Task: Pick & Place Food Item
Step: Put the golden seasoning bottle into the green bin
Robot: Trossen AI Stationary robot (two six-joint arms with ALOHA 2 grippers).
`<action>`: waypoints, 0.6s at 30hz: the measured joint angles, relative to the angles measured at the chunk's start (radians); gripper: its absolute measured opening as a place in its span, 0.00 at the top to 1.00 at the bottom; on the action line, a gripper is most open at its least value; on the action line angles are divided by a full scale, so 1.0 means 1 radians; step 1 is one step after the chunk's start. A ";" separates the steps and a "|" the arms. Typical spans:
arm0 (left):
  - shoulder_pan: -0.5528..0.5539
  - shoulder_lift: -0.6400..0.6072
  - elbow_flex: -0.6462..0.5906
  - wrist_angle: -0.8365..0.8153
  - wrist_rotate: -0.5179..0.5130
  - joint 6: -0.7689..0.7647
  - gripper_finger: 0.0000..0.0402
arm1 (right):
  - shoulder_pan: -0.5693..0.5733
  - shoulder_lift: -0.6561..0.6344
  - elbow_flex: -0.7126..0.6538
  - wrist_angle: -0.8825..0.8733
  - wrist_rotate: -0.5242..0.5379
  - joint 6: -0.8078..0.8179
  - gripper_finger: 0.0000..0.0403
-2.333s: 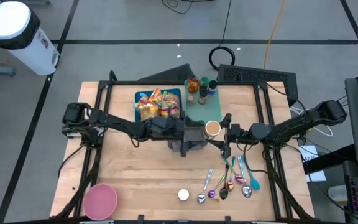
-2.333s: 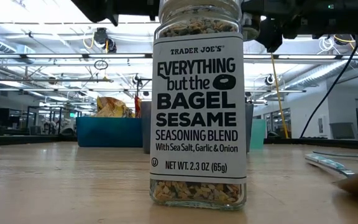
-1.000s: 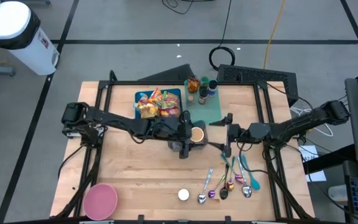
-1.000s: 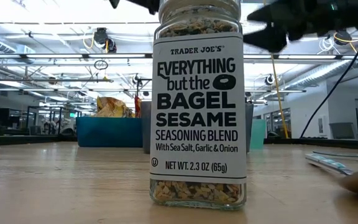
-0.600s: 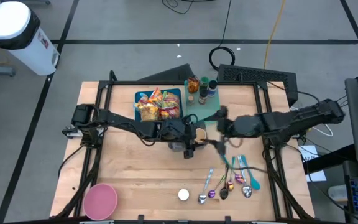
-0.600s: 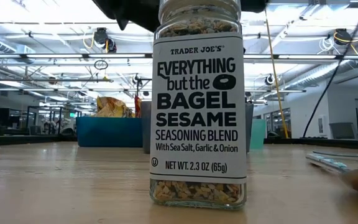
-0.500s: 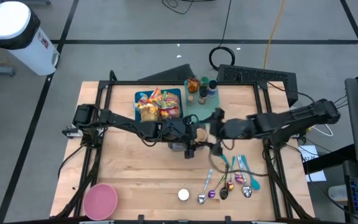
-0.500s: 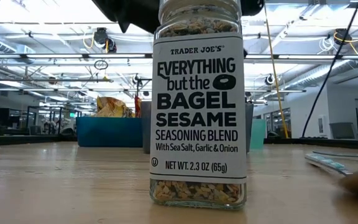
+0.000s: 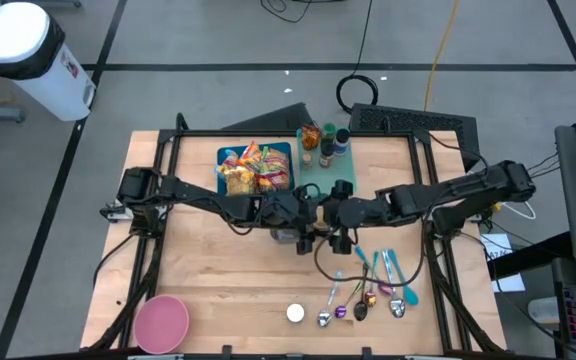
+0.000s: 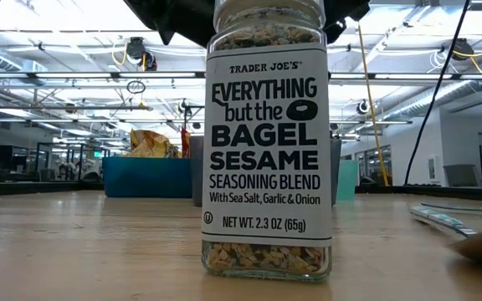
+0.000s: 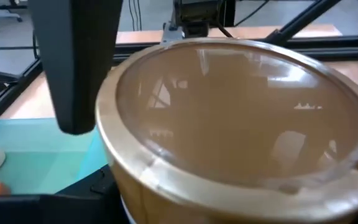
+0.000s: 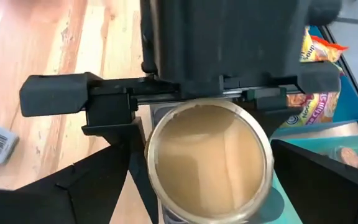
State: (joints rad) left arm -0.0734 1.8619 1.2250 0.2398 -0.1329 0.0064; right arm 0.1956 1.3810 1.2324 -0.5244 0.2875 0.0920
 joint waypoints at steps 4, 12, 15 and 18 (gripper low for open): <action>-0.004 0.000 0.000 0.002 -0.002 -0.012 0.31 | -0.017 0.002 -0.001 -0.035 0.000 0.007 0.07; -0.010 -0.001 0.000 0.002 -0.013 -0.006 0.31 | -0.038 -0.001 -0.001 -0.028 -0.022 0.005 0.31; -0.010 -0.002 0.000 0.002 -0.014 -0.010 0.30 | -0.039 -0.002 -0.001 -0.024 -0.021 -0.002 0.36; -0.010 -0.002 0.000 0.000 -0.011 -0.018 0.24 | -0.039 -0.002 -0.002 -0.024 -0.016 -0.007 0.36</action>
State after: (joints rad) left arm -0.0832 1.8595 1.2255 0.2401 -0.1444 -0.0113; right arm 0.1570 1.3792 1.2308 -0.5486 0.2720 0.0851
